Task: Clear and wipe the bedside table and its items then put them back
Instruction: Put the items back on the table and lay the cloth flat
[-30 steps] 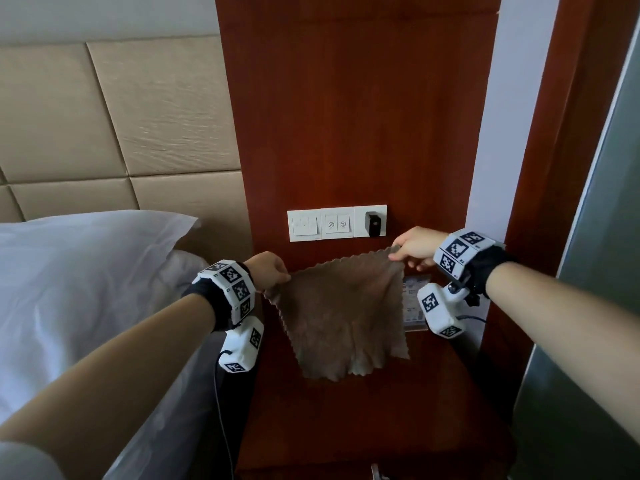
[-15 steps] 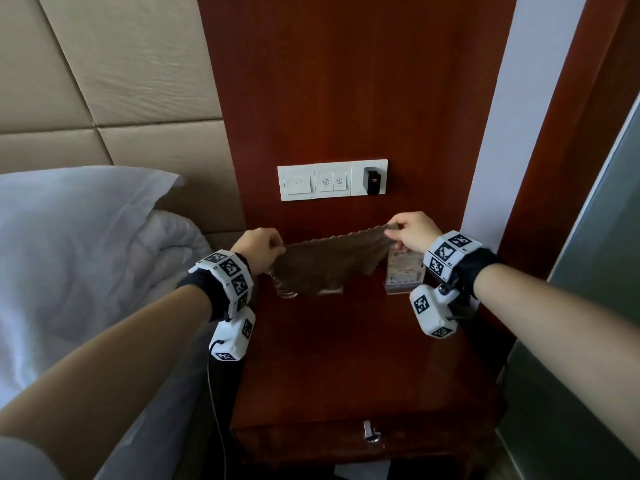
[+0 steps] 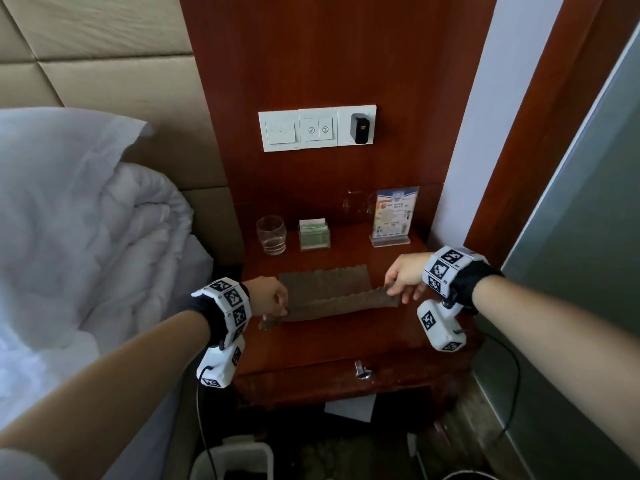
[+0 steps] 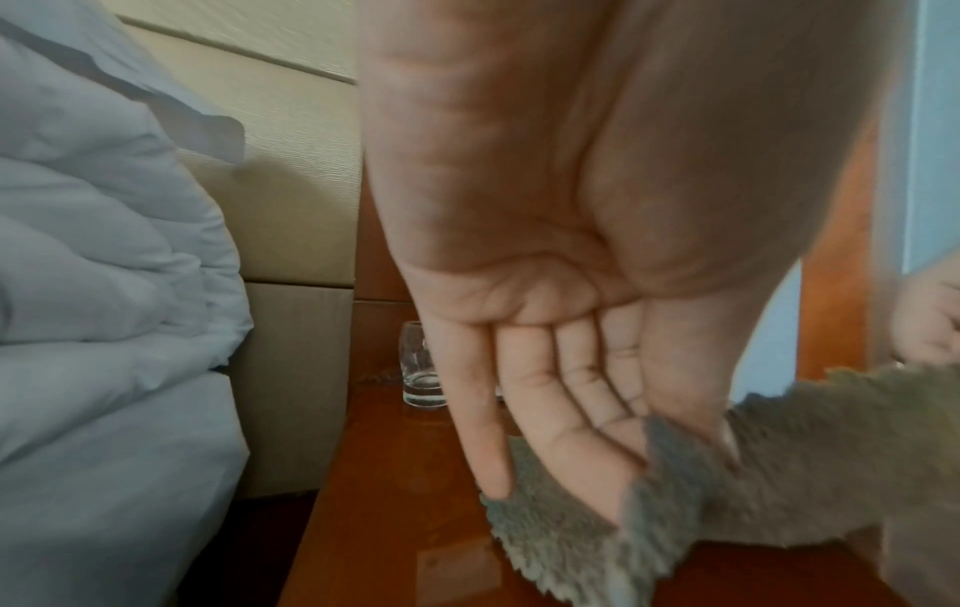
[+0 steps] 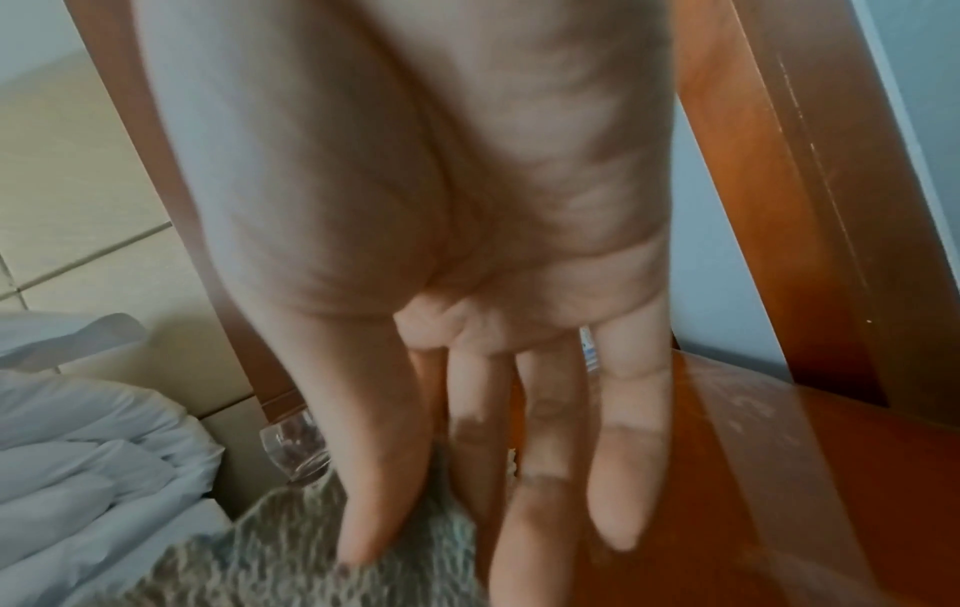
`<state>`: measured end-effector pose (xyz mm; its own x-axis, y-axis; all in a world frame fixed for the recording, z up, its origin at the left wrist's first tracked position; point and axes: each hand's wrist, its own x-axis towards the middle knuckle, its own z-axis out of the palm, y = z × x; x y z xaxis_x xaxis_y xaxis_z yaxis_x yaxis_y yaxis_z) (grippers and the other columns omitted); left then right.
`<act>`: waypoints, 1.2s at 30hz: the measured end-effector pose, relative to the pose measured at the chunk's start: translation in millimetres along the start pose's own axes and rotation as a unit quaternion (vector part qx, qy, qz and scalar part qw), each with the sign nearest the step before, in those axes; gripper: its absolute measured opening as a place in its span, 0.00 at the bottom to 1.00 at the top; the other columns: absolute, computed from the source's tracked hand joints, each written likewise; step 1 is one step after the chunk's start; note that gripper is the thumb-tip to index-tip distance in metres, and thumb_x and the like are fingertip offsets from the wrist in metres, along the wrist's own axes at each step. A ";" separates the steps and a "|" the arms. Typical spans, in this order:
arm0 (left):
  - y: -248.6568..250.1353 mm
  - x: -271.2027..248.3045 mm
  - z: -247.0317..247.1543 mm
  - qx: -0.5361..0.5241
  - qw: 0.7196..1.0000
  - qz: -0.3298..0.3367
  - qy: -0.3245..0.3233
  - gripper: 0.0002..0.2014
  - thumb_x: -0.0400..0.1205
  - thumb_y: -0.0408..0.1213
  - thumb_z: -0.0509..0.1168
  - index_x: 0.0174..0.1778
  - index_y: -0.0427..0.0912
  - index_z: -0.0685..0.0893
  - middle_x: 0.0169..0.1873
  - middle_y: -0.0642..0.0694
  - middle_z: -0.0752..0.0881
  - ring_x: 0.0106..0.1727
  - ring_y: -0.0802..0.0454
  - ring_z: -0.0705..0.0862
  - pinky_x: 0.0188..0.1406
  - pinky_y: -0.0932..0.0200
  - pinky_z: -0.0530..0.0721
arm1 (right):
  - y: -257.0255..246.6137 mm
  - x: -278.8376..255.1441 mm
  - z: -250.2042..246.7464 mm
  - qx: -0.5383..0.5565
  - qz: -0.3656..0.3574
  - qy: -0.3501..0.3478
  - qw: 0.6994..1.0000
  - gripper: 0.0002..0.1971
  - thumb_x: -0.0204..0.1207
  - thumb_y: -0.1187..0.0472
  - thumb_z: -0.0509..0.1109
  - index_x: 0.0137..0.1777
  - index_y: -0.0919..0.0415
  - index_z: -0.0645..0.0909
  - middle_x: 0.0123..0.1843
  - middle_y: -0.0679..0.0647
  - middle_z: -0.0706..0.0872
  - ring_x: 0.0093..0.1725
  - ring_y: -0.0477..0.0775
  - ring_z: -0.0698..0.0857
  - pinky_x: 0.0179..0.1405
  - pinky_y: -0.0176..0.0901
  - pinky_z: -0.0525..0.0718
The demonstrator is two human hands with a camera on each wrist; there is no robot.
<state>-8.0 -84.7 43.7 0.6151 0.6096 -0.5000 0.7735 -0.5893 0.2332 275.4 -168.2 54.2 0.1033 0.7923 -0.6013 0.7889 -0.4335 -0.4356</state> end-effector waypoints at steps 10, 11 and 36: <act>-10.5 3.2 4.9 0.009 1.000 0.010 -0.018 0.10 0.82 0.39 0.65 0.53 0.37 0.84 0.52 0.39 0.88 0.38 0.55 0.84 0.36 0.70 0.76 | -2.1 -5.3 20.3 -0.002 0.014 -0.016 1.000 0.01 0.80 0.64 0.67 0.49 0.60 0.80 0.36 0.52 0.83 0.23 0.41 0.83 0.21 0.31 0.79; -11.5 6.3 3.9 0.015 1.000 0.006 -0.008 0.10 0.82 0.39 0.65 0.53 0.38 0.84 0.53 0.40 0.88 0.42 0.53 0.85 0.37 0.69 0.77 | -1.7 -1.4 20.6 0.008 0.010 0.009 1.000 0.05 0.80 0.64 0.67 0.54 0.61 0.80 0.36 0.52 0.82 0.24 0.42 0.83 0.23 0.32 0.79; -23.2 87.1 10.6 -0.012 0.972 -0.093 0.215 0.11 0.79 0.37 0.65 0.58 0.45 0.79 0.57 0.45 0.81 0.58 0.45 0.81 0.58 0.49 0.81 | 23.5 73.1 37.1 0.076 0.038 0.272 0.959 0.11 0.77 0.56 0.70 0.56 0.60 0.82 0.55 0.56 0.87 0.56 0.59 0.85 0.53 0.45 0.81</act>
<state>26.0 -23.6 -14.0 0.4672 0.8726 -0.1424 0.8776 -0.4381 0.1949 279.1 -136.3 -24.9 0.4904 0.8445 -0.2153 0.6733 -0.5240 -0.5216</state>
